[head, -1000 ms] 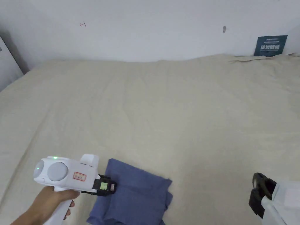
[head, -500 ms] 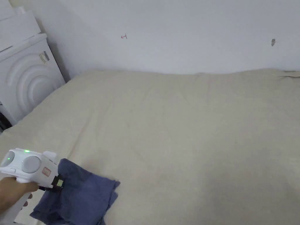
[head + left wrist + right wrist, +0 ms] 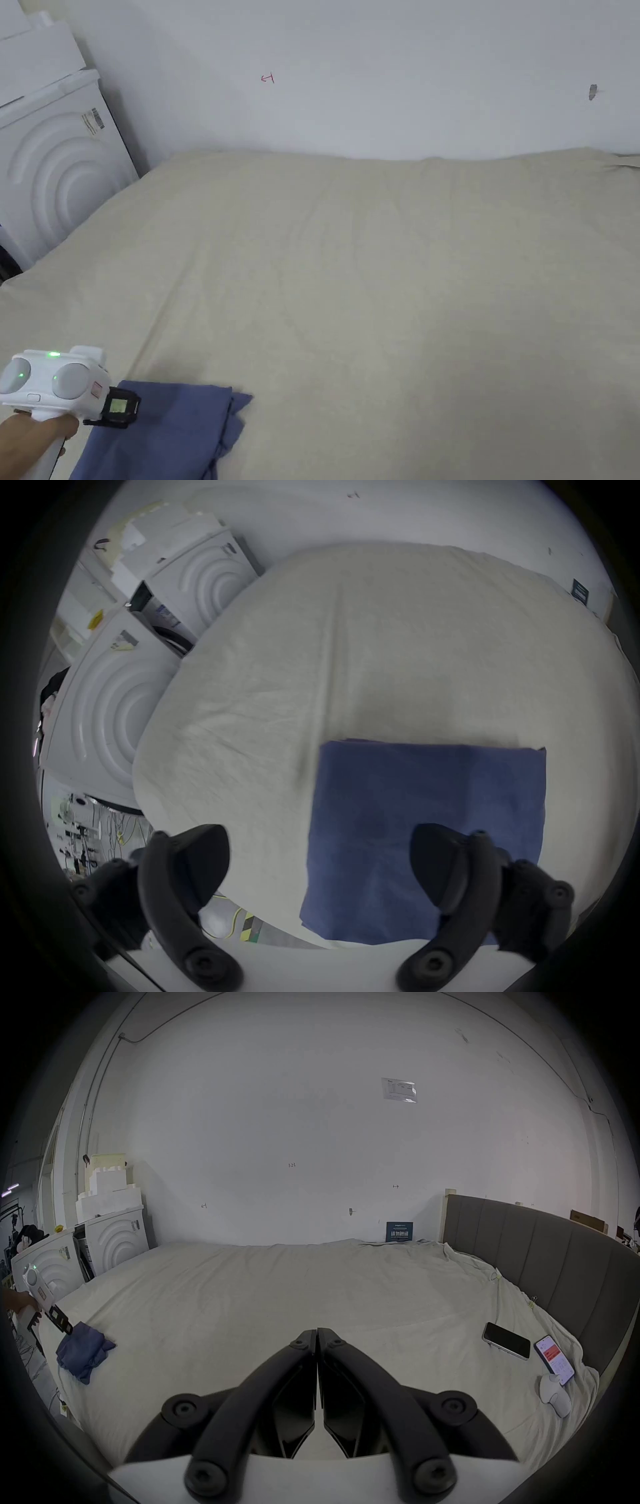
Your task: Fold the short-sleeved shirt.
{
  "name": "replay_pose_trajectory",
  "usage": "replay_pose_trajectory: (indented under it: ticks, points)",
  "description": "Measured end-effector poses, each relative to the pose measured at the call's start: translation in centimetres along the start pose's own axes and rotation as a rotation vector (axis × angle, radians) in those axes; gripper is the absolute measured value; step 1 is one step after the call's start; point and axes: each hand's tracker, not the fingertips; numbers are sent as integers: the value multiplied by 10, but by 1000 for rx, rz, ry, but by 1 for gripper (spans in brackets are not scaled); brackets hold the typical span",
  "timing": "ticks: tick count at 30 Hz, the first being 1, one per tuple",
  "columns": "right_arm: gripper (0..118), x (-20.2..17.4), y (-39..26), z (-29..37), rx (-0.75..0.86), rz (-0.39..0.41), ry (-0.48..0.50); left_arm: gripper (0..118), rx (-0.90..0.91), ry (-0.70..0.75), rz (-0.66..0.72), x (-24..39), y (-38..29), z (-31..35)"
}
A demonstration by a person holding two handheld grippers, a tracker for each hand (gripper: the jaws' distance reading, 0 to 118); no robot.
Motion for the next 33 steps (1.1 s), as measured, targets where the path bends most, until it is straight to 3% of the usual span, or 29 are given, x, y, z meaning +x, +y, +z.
replay_pose_trajectory:
  ticks: [7, 13, 15, 21, 23, 26, 30, 32, 33]
  points:
    - [0, 7, 14, 9, 36, -4, 9, 113, 173, -3, 137, -8, -5, 52]
    - [0, 9, 40, 17, 107, 39, 5, 113, 563, -95, 264, 3, -14, 152]
    - [0, 9, 50, 21, 132, 57, 5, 114, 716, -125, 279, 4, -16, 180]
    - [0, 10, 75, 31, 217, 62, 6, 117, 946, -183, 248, 50, -30, 259]
    - [0, 11, 83, 34, 239, 62, 16, 101, 992, -199, 226, 71, -35, 276]
    - [0, 11, 90, 39, 266, 73, 17, 42, 1096, -216, 171, 101, -47, 292]
    - [0, 11, 95, 45, 290, 59, 19, 20, 1145, -261, 172, 133, -56, 298]
    - [0, 11, 96, 47, 299, 52, 20, 17, 1159, -263, 158, 150, -60, 297]
    - [0, 11, 96, 49, 301, 50, 20, 7, 1167, -260, 164, 159, -63, 298]
